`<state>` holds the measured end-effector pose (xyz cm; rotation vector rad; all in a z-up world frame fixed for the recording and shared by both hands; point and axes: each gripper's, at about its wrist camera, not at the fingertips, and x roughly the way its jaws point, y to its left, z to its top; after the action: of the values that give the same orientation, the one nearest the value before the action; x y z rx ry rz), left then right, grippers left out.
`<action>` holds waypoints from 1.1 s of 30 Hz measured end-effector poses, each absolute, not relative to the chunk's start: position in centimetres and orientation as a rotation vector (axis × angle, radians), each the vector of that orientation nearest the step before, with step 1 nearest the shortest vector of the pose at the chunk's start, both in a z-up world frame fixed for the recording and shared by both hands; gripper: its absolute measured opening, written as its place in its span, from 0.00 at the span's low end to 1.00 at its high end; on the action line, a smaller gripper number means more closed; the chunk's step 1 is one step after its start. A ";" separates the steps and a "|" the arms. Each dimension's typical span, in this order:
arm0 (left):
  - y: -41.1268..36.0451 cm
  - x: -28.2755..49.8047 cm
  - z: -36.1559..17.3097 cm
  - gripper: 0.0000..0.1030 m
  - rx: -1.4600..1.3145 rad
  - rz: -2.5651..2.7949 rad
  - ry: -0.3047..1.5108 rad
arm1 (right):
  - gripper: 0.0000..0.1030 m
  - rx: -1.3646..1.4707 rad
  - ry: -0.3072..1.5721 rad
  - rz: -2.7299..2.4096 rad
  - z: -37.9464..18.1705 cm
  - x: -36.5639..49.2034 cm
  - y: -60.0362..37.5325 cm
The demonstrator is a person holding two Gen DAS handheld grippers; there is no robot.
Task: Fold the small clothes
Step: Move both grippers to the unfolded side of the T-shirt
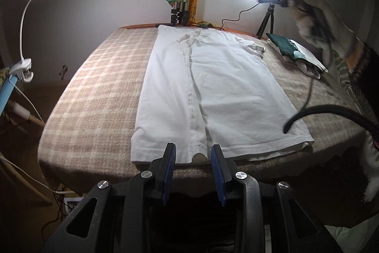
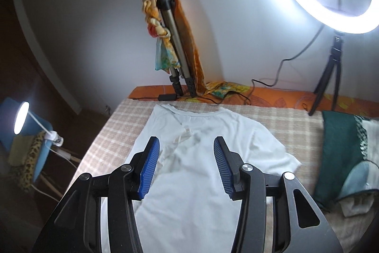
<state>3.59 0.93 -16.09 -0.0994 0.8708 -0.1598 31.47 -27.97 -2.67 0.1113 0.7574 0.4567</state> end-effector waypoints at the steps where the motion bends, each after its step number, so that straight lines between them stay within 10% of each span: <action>1: 0.9 3.6 -16.2 0.30 -0.109 -0.161 0.870 | 0.45 0.117 0.755 0.457 -2.6 30.6 -29.0; 33: -20.8 6.5 -18.2 0.51 0.233 -0.627 0.820 | 0.48 0.129 0.907 0.374 -10.8 26.2 -43.4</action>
<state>6.46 -20.78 -18.21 0.2330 0.8205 -0.6272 26.22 -43.44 -10.82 0.1294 0.9067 0.3738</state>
